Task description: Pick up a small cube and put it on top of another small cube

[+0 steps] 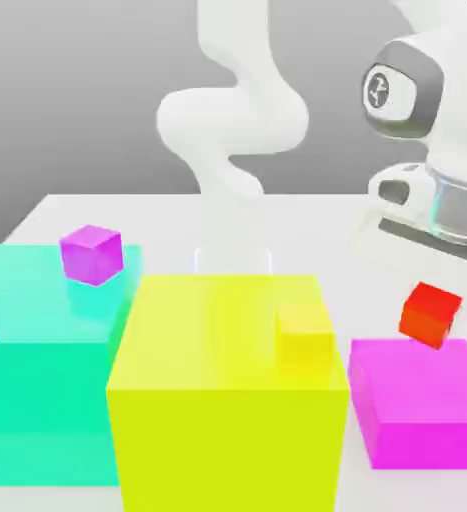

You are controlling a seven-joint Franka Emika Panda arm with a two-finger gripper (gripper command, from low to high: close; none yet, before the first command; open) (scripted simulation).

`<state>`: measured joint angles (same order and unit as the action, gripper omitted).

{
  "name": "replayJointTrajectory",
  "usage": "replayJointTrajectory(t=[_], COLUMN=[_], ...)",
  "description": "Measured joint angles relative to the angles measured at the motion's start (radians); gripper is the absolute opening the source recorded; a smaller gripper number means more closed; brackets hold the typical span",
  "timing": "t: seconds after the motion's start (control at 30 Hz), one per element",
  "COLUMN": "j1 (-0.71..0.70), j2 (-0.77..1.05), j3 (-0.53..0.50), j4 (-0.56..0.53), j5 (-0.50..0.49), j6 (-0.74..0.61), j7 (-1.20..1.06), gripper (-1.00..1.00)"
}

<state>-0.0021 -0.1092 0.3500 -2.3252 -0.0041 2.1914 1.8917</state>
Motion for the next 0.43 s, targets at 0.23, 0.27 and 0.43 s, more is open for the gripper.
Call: replayJointTrajectory(t=[0.23,0.27,0.43], j1=[-0.091,-0.094,-0.095], j2=[-0.086,-0.073,-0.042], j3=[-0.119,-0.119,-0.116], j4=[0.058,0.038,-0.006], j5=[0.054,0.053,0.05], j6=[-0.111,-0.079,-0.005], j7=[-0.074,-0.072,-0.067], gripper=[-1.0,-1.0,1.0])
